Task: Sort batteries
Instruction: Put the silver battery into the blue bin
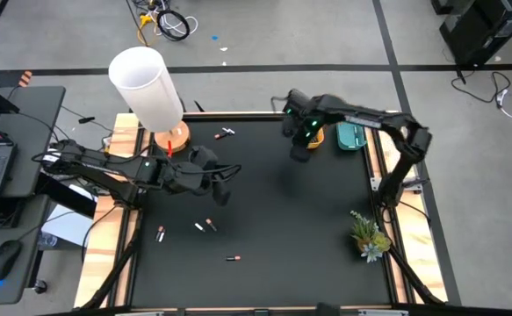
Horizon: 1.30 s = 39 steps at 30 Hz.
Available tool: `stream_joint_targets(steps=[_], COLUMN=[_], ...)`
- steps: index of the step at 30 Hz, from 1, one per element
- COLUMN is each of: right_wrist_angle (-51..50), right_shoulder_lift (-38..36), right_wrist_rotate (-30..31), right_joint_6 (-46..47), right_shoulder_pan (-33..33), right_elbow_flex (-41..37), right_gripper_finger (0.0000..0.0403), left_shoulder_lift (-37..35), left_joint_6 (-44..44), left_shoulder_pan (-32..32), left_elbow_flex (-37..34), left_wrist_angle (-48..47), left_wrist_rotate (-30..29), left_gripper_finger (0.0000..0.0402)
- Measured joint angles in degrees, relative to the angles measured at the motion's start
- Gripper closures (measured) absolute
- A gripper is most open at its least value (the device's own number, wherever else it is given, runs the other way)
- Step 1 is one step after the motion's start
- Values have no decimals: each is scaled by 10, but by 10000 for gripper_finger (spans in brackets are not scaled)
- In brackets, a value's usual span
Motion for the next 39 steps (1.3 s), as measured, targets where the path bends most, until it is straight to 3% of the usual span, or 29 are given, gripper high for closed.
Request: stream_joint_targets(steps=[12, 19, 30, 34, 39], right_wrist_angle=[-76, -147, -132, -114, -38], right_shoulder_lift=[-47, -36, -36, -37, -67], right_wrist_rotate=[158, 171, 174, 160, 97], right_joint_6=[88, 75, 60, 57, 44], right_shoulder_pan=[-232, -315, -303, -288, -232], right_elbow_flex=[-7, -17, -50, -51, -50], right_gripper_finger=[387, 387, 258, 249, 255], left_shoulder_lift=[0, 0, 0, 0, 0], left_joint_6=[-56, -60, -74, -76, -66], left_shoulder_pan=[0, 0, 4, 4, 5], left_elbow_flex=[0, 0, 0, 0, 0], left_wrist_angle=[1, 0, -2, -4, -11], left_wrist_rotate=[5, 10, 11, 11, 11], left_gripper_finger=[271, 271, 271, 271, 271])
